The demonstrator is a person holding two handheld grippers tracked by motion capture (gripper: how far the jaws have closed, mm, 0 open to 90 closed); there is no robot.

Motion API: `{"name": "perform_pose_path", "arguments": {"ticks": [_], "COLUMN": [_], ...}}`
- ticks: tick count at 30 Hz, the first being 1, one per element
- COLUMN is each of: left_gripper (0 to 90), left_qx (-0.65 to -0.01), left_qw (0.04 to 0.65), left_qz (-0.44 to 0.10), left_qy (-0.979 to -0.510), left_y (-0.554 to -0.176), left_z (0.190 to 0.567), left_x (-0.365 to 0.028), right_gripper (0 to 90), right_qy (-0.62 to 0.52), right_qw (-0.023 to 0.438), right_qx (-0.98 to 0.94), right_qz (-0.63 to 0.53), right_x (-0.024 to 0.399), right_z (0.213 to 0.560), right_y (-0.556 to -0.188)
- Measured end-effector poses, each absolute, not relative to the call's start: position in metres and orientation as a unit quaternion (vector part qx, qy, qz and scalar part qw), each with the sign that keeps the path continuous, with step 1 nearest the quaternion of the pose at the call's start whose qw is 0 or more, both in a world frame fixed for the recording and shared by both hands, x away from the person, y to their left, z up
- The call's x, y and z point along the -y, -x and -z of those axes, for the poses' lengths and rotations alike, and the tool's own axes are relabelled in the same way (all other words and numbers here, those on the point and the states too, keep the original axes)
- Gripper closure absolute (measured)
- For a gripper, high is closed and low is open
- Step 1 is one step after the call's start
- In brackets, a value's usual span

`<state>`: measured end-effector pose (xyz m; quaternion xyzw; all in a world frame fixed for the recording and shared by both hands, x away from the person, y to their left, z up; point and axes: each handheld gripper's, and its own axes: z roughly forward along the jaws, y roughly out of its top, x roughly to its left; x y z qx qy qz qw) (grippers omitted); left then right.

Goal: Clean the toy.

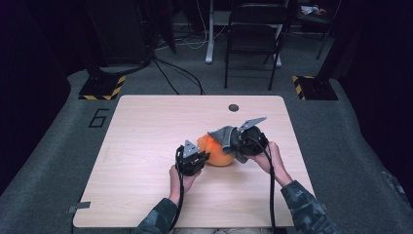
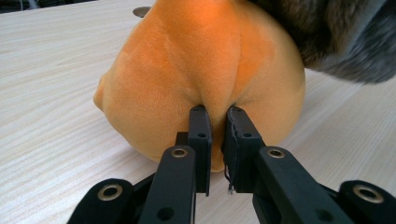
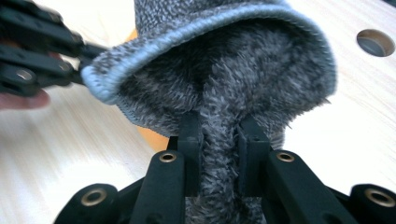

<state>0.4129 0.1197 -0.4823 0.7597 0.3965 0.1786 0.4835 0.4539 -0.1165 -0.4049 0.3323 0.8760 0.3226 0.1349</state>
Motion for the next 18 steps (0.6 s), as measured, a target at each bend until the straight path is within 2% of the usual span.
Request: {"name": "perform_pose_path", "arguments": {"ticks": [2, 6, 13, 16, 18], "left_gripper": [80.9, 76.3, 47.3, 42.7, 47.1], "left_qx": [-0.396, -0.380, -0.372, -0.361, -0.361], "left_qw": [0.483, 0.470, 0.437, 0.429, 0.429], "left_qz": [-0.178, -0.186, -0.204, -0.212, -0.220], "left_qy": [-0.760, -0.775, -0.793, -0.800, -0.798], "left_y": [-0.413, -0.412, -0.415, -0.417, -0.417], "left_z": [0.482, 0.479, 0.478, 0.484, 0.488], "left_x": [-0.120, -0.121, -0.118, -0.111, -0.109], "right_gripper": [75.2, 75.1, 75.1, 75.2, 75.2], "right_qy": [-0.328, -0.338, -0.349, -0.346, -0.343], "right_qw": [0.152, 0.154, 0.136, 0.132, 0.132], "right_qx": [-0.880, -0.875, -0.869, -0.870, -0.871], "right_qz": [-0.307, -0.310, -0.324, -0.326, -0.325], "right_x": [0.113, 0.115, 0.123, 0.123, 0.122], "right_z": [0.412, 0.418, 0.424, 0.425, 0.425], "right_y": [-0.455, -0.459, -0.467, -0.467, -0.467]}}
